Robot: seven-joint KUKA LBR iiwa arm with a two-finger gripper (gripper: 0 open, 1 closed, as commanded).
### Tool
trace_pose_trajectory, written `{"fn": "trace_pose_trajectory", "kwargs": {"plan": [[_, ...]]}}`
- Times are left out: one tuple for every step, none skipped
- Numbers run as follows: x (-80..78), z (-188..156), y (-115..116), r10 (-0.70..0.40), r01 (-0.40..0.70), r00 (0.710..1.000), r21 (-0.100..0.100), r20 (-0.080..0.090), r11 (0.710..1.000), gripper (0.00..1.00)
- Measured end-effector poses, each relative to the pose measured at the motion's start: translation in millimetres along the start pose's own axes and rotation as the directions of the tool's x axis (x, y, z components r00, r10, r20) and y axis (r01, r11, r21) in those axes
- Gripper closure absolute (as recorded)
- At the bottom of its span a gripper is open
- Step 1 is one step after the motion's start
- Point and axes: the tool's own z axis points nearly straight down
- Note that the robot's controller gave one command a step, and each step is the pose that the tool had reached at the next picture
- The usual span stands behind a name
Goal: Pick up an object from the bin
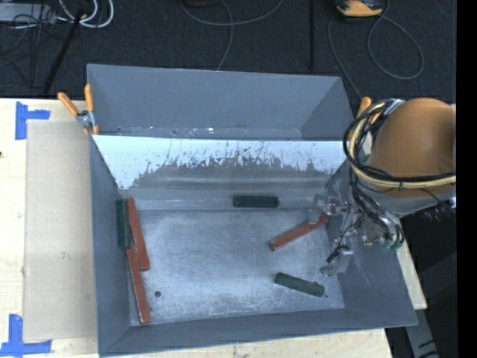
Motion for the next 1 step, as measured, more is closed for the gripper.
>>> {"fn": "trace_pose_trajectory", "kwargs": {"plan": [[9.0, 145.9, 5.4, -0.334, 0.334, 0.942, -0.004, -0.006, 0.942, 0.0]]}}
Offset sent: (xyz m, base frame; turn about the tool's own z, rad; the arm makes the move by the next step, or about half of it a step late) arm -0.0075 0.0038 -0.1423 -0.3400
